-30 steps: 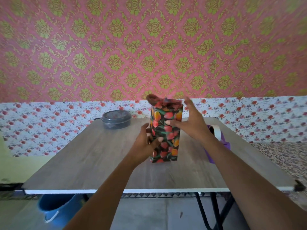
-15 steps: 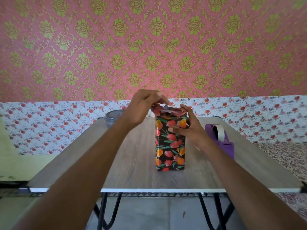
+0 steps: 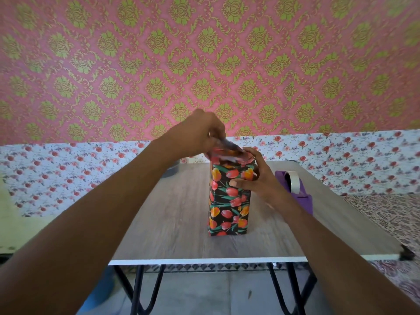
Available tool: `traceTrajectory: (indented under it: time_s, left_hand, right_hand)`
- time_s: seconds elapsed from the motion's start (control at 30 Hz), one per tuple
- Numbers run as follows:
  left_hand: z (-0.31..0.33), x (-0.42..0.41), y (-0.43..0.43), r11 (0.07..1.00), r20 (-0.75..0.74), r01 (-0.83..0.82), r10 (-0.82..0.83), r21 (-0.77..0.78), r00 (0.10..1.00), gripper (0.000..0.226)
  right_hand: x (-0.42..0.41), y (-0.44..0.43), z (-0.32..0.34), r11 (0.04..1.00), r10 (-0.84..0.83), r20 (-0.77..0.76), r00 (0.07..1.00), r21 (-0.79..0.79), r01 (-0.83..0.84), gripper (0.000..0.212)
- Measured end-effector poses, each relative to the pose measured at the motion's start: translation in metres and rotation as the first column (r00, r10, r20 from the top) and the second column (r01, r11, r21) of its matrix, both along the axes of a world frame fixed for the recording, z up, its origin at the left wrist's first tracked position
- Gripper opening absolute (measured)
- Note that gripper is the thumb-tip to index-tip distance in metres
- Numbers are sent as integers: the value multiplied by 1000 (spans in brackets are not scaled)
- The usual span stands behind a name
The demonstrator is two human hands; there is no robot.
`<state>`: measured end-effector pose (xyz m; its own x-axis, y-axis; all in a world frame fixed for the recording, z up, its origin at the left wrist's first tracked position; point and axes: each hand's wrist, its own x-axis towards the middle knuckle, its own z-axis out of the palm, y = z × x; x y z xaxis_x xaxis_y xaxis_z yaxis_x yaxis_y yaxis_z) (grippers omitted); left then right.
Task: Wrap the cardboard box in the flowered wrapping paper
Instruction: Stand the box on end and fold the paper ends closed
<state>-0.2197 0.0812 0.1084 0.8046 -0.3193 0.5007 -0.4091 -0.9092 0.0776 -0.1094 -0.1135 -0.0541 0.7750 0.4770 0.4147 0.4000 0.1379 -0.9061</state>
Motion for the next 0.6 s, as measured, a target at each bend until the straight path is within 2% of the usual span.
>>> traceTrajectory:
  time_s: [0.07, 0.13, 0.2, 0.3, 0.33, 0.37, 0.4, 0.47, 0.5, 0.53, 0.57, 0.6]
  left_hand:
    - [5, 7, 1, 956, 105, -127, 159, -266, 982, 18]
    - [8, 16, 7, 832, 105, -199, 293, -518, 950, 12]
    - [14, 26, 12, 677, 2, -274, 377, -683, 926, 7]
    - [21, 34, 16, 375, -219, -381, 408, -845, 886, 14]
    - [21, 35, 14, 355, -219, -381, 419, -854, 881, 11]
    - [22, 35, 13, 406, -162, -358, 443, -841, 882, 8]
    - [22, 31, 12, 516, -60, -299, 429, -803, 901, 10]
    - [23, 20, 9, 783, 120, -97, 214, -614, 969, 25]
    - [24, 12, 8, 864, 111, -2, 67, -503, 992, 27]
    - [25, 6, 6, 914, 38, 51, -40, -403, 999, 24]
    - [27, 3, 3, 954, -58, 41, -61, -296, 996, 17]
    - [28, 1, 0, 986, -115, -15, -4, -165, 993, 12]
  right_hand:
    - [-3, 1, 4, 998, 25, 26, 999, -51, -24, 103]
    - [-8, 5, 8, 994, 34, 59, 998, -110, -27, 106]
    - [-13, 10, 12, 991, 27, 91, 995, -134, -15, 109]
    - [-16, 14, 15, 988, 25, 108, 994, -152, -8, 115]
    - [-17, 14, 17, 987, 29, 106, 994, -159, -12, 119]
    - [-18, 13, 18, 985, 35, 108, 993, -173, -16, 122]
    - [-18, 14, 20, 982, 42, 112, 993, -188, -20, 124]
    - [-19, 15, 21, 977, 39, 114, 993, -214, -14, 126]
    - [-19, 16, 22, 976, 36, 114, 993, -218, -10, 127]
    - [-20, 17, 21, 976, 28, 115, 993, -217, -2, 127]
    - [-20, 18, 21, 977, 17, 115, 993, -213, 8, 126]
    - [-20, 18, 21, 977, 8, 110, 994, -211, 16, 125]
